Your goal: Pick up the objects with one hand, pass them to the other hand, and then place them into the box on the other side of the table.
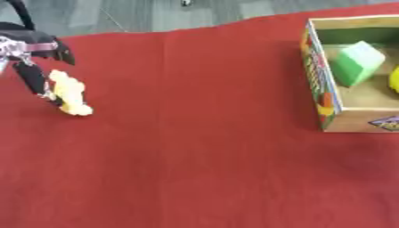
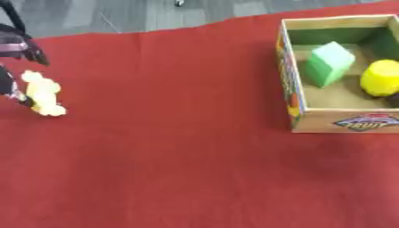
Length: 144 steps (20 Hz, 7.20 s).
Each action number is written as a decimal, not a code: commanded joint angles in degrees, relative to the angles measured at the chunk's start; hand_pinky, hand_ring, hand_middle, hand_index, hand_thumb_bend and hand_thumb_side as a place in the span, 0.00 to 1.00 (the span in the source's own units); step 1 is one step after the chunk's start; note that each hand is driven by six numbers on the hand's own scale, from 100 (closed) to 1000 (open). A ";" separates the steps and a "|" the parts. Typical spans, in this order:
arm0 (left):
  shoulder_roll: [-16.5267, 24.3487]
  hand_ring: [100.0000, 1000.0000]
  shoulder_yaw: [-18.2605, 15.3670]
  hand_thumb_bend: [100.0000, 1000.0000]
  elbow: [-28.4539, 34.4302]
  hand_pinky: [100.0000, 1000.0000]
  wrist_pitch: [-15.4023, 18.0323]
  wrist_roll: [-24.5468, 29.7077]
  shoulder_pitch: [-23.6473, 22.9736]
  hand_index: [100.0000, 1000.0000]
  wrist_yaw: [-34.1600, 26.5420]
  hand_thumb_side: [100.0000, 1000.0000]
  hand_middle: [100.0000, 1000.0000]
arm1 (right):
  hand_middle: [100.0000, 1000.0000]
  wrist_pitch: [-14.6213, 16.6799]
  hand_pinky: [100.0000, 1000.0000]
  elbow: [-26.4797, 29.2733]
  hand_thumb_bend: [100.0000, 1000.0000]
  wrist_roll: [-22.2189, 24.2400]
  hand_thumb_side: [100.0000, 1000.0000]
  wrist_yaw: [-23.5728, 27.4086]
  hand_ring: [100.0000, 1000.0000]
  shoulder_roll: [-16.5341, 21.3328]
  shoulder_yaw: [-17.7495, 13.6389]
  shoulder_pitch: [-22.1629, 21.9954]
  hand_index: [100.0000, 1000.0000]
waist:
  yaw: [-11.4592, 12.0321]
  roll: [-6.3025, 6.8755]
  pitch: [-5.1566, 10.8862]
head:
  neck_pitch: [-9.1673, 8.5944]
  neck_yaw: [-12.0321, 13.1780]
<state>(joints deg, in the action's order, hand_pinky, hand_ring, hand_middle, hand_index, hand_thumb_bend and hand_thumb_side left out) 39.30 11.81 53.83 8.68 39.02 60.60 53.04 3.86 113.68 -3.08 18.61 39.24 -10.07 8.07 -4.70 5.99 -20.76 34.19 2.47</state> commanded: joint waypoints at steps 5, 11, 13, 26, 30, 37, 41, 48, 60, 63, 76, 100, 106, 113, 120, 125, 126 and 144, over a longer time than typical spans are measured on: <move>-0.07 0.81 -1.23 0.63 -2.43 0.80 1.46 -0.90 1.56 0.75 2.87 0.00 0.74 | 0.74 -0.61 0.89 0.91 0.00 0.36 0.36 -1.28 0.95 -0.10 0.22 0.82 0.86 | -0.73 -0.38 0.30 | -1.03 1.14; -0.07 0.73 -1.32 0.57 -2.69 0.73 -0.12 2.16 1.72 0.60 3.82 0.00 0.58 | 0.74 -0.87 0.89 0.91 0.00 0.16 0.36 -1.68 0.95 -0.38 0.37 0.64 0.86 | -0.72 -0.39 0.29 | -0.74 0.99; 0.06 0.65 -1.57 0.40 -2.44 0.67 -0.88 2.78 1.87 0.52 3.28 0.00 0.48 | 0.74 -0.94 0.89 0.91 0.00 0.07 0.36 -1.67 0.95 -0.36 0.34 0.44 0.86 | -0.62 -0.41 0.45 | -0.50 0.84; 2.57 0.54 -3.37 0.02 6.36 0.61 -7.21 3.60 0.77 0.47 -13.62 0.00 0.37 | 0.73 0.47 0.89 0.91 0.00 -0.04 0.33 0.25 0.95 1.36 -0.12 -1.10 0.86 | 0.70 -1.17 2.45 | 0.54 -1.04; 3.96 0.53 -3.26 0.00 10.80 0.60 -8.40 0.93 -1.06 0.46 -19.69 0.00 0.36 | 0.75 1.14 0.89 0.91 0.00 -0.01 0.32 1.03 0.95 2.06 -0.32 -1.59 0.87 | 1.23 -1.53 3.10 | 0.59 -1.75; 4.49 0.49 -4.01 0.00 21.44 0.57 -11.45 -10.14 -6.52 0.44 -28.83 0.00 0.32 | 0.75 2.21 0.89 0.91 0.00 -0.05 0.30 2.58 0.95 3.19 -0.91 -2.17 0.87 | 2.20 -2.17 3.97 | 0.22 -2.45; 2.57 0.47 -3.65 0.00 26.72 0.57 -14.94 -16.41 -9.94 0.43 -32.64 0.00 0.31 | 0.76 3.73 0.89 0.91 0.00 0.88 0.24 3.41 0.95 4.83 -0.55 -0.81 0.86 | 2.33 -2.66 4.17 | 0.34 -3.28; -1.94 0.46 -1.79 0.00 30.39 0.56 -16.61 -20.34 -11.56 0.43 -32.87 0.00 0.30 | 0.76 6.27 0.88 0.91 0.00 5.77 0.16 6.45 0.95 10.12 2.72 5.46 0.87 | 2.49 -3.21 4.55 | 0.87 -4.91; -9.67 0.45 -0.62 0.00 31.90 0.55 -14.79 -26.05 -12.71 0.43 -29.46 0.00 0.29 | 0.77 -0.64 0.89 0.91 0.00 13.10 0.20 5.61 0.96 12.39 10.56 16.46 0.87 | 3.58 -4.33 5.50 | 1.66 -7.93; -11.34 0.45 -0.38 0.00 31.86 0.55 -14.07 -26.99 -13.06 0.43 -29.65 0.00 0.28 | 0.77 -1.93 0.89 0.91 0.00 14.65 0.22 5.79 0.96 12.08 12.00 18.35 0.87 | 3.85 -4.60 5.58 | 1.84 -8.38; -19.52 0.44 0.58 0.00 32.60 0.54 -11.09 -33.77 -14.95 0.43 -29.38 0.04 0.28 | 0.78 -6.47 0.89 0.91 0.00 19.95 0.28 2.98 0.96 10.62 17.49 23.35 0.87 | 4.92 -5.83 5.71 | 2.44 -11.12; -30.53 0.44 3.84 0.00 31.10 0.54 -4.11 -45.96 -15.96 0.44 -17.15 0.03 0.29 | 0.82 -12.13 0.89 0.91 0.05 26.32 0.25 -14.63 0.99 7.76 25.66 29.09 0.91 | 6.45 -7.01 5.21 | 5.13 -15.12; -31.40 0.44 5.70 0.00 30.42 0.55 -1.82 -44.63 -15.15 0.44 -15.02 0.01 0.29 | 0.82 -12.79 0.90 0.91 0.12 29.68 0.26 -17.26 1.00 7.57 26.77 30.67 0.91 | 6.99 -7.15 5.01 | 6.22 -16.48; -33.23 0.44 6.92 0.00 29.84 0.55 -0.33 -44.26 -14.11 0.44 -13.13 0.00 0.29 | 0.82 -14.14 0.90 0.91 0.13 31.83 0.29 -17.57 1.00 7.03 27.55 31.91 0.91 | 7.54 -7.37 4.87 | 5.87 -16.83; -34.89 0.44 7.48 0.00 29.59 0.54 0.48 -44.99 -13.63 0.44 -12.23 0.00 0.29 | 0.83 -17.28 0.90 0.91 0.12 32.15 0.33 -18.53 1.00 6.41 28.14 32.14 0.92 | 8.03 -7.54 4.72 | 5.61 -17.24; -35.51 0.44 7.85 0.00 29.91 0.55 1.24 -46.48 -13.65 0.44 -9.26 0.00 0.29 | 0.84 -20.93 0.91 0.91 0.12 31.23 0.40 -19.53 1.00 6.00 28.53 32.04 0.94 | 8.27 -7.58 4.72 | 5.43 -17.90; -35.67 0.44 7.93 0.00 29.94 0.55 1.36 -46.86 -13.68 0.44 -8.59 0.00 0.29 | 0.84 -21.47 0.91 0.91 0.12 31.21 0.41 -19.68 1.00 5.90 28.63 32.05 0.95 | 8.30 -7.60 4.71 | 5.42 -18.04; -38.08 0.44 9.45 0.00 30.30 0.54 3.21 -50.94 -13.91 0.44 -1.71 0.00 0.30 | 0.85 -25.98 0.93 0.91 0.10 32.57 0.52 -19.73 1.00 4.65 28.92 31.72 0.97 | 8.99 -7.94 4.26 | 6.28 -20.54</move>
<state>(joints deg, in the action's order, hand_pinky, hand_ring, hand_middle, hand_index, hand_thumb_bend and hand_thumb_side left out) 1.67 21.06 83.35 11.79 -11.52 45.77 50.82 -21.90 113.70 29.24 -1.23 43.06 19.21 39.25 4.32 -1.83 -17.40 40.21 -17.81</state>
